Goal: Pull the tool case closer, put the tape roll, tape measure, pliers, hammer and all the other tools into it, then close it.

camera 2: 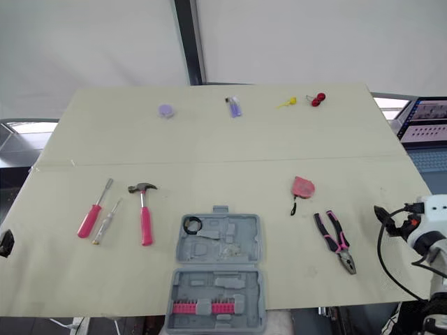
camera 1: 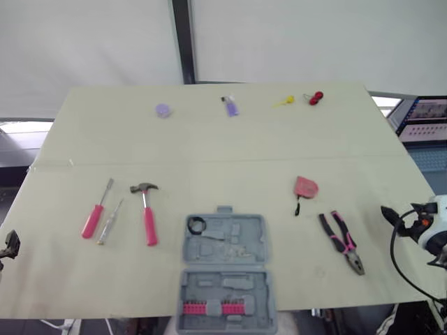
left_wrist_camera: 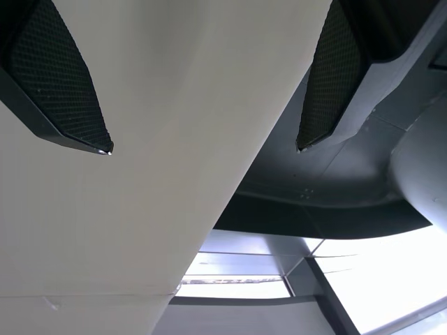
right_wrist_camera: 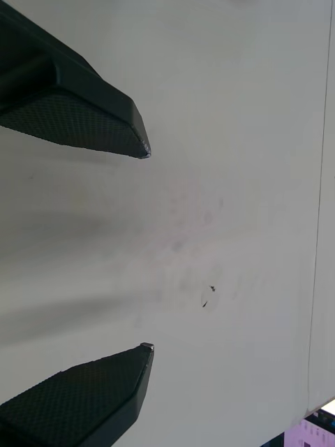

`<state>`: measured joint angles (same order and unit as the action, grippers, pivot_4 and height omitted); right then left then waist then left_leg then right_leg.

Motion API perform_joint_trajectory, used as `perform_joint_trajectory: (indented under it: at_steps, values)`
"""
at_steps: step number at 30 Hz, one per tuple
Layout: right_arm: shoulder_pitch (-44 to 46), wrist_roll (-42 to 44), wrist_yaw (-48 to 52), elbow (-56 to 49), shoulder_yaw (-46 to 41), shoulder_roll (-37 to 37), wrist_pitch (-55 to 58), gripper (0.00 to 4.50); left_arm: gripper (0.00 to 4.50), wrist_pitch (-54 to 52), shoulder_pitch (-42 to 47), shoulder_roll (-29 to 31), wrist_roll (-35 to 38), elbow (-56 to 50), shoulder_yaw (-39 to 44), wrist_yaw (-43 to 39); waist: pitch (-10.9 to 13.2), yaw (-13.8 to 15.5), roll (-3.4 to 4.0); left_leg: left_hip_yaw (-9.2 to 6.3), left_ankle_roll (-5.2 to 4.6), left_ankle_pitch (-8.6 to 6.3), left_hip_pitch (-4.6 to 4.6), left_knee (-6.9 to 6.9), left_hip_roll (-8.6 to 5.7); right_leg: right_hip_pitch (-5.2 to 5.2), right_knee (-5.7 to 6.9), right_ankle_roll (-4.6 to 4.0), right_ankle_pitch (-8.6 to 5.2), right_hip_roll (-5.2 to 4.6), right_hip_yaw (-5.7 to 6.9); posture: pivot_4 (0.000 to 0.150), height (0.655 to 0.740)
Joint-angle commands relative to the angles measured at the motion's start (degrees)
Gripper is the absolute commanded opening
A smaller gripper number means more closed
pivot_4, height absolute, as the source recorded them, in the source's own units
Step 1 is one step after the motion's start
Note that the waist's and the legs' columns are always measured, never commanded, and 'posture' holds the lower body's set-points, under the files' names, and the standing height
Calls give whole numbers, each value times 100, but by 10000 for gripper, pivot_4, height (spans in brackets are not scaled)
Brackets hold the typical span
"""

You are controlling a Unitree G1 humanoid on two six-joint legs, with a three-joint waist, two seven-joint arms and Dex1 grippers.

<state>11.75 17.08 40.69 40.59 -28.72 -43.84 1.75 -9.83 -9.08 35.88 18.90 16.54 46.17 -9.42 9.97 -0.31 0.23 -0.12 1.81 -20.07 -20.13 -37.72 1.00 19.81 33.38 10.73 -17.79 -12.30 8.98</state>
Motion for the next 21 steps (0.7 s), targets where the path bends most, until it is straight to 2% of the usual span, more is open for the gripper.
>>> perform_joint_trajectory:
  at_steps: [1,4,7,10,12,14,17,21]
  values:
    - [67,55,-54,128,-140,-165,-247,44770,45000,156,28,26,-37,-13,67,50,0,-1,0,0,0,0,0,0,0,0,0,0,0,0,0,1500,7400]
    - [207,79,-34,181,-105,-191,-265,44770,45000,196,149,51,32,-78,-64,-142,0,-1,0,1,0,0,1,-1,0,-1,0,0,0,0,-2,1500,7400]
    - [181,262,47,-436,-24,-28,80,44770,45000,140,294,-50,379,-660,-391,-726,0,21,0,0,1,0,0,-3,0,-1,1,0,0,0,-1,1500,7400]
    - [-90,534,56,-1727,253,294,818,44770,45000,0,304,-169,850,-1782,-1213,-1745,0,38,0,-2,1,0,-4,-9,0,-2,2,-1,1,-1,-1,1500,7400]
    - [-330,678,-126,-2823,549,505,1475,44770,45000,-8,395,-25,800,-2254,-1889,-2342,-2,47,2,-5,1,1,-5,-15,2,-3,6,-2,1,0,0,1500,7400]
    - [-484,759,-347,-3632,753,657,2022,44770,45000,-76,555,115,774,-2466,-2301,-2713,-3,42,5,-5,1,1,-4,-16,2,-2,9,-3,2,0,-1,1500,7400]
    - [-616,726,-1092,-5022,1289,1054,3069,44770,45000,-145,1317,291,665,-2700,-3340,-3488,-1,42,11,-4,1,0,-6,-15,1,3,10,-3,2,1,-1,1500,7400]
    - [-723,598,-1817,-5901,1634,1442,3898,44770,45000,-52,2021,220,507,-2601,-4172,-4108,-2,43,12,-4,1,0,-8,-15,-2,5,11,-3,2,1,-3,1500,7400]
